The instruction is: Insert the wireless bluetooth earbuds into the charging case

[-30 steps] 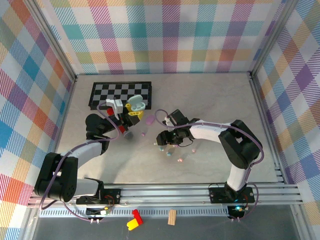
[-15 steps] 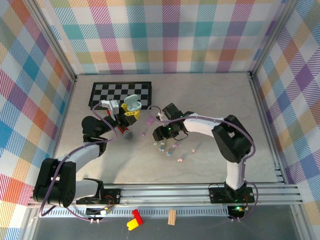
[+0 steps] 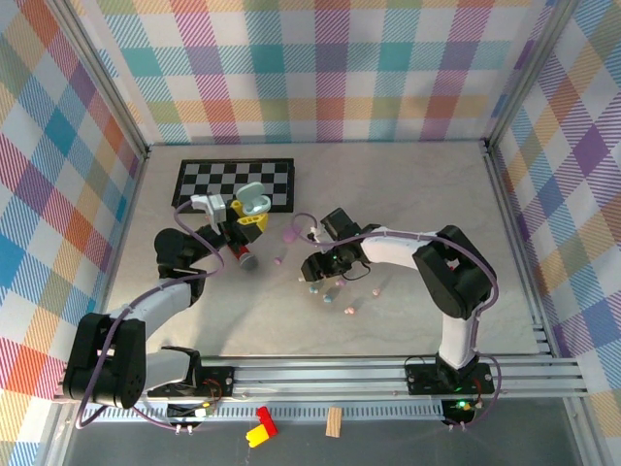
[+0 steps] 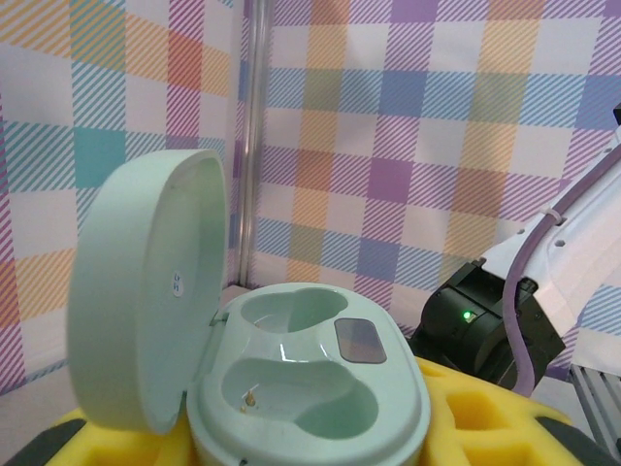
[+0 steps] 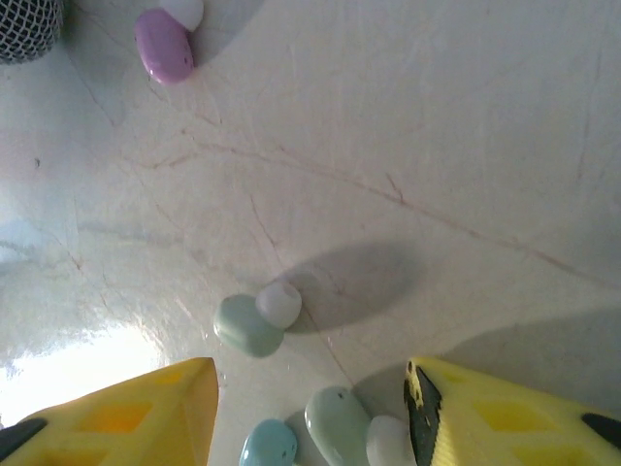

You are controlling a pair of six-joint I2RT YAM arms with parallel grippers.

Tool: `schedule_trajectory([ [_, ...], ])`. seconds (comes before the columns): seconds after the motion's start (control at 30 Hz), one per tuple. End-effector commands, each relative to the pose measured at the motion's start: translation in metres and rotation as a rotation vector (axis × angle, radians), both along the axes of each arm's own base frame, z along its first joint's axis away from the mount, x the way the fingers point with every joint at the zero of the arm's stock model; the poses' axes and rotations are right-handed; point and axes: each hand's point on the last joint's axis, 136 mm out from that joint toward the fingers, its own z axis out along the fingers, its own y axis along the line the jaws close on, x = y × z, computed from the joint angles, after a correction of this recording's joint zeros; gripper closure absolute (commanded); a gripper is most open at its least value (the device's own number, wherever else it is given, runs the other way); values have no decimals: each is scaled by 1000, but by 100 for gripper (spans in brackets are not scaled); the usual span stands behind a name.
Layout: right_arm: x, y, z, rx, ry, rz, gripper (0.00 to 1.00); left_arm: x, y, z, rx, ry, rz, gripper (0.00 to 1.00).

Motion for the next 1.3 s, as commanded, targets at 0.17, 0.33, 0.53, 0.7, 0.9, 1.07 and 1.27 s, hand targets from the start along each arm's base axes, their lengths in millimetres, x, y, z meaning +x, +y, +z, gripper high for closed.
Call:
schedule_trajectory([
  [0.17, -7, -13, 6, -64, -4, -33, 45, -7, 6, 13, -16, -56, 12, 76],
  [0.33, 11, -21, 23, -135, -126, -55, 41, -6, 9, 11, -18, -56, 34, 76],
  [0.53, 14, -28, 33, -298, -273, -18, 47, 16, 34, 10, -30, -33, 172, 76],
  [0.7, 8, -26, 33, -418, -362, 19, 50, 41, 67, 12, -36, -5, 323, 76],
  [0.9, 4, -20, 24, -554, -422, 49, 53, 54, 87, 13, -6, 6, 401, 76],
  [1.07, -2, -10, 17, -575, -427, 83, 56, 55, 87, 14, -4, 6, 399, 76],
  [1.27, -4, -11, 4, -621, -400, 101, 58, 54, 87, 14, -3, 4, 394, 76],
])
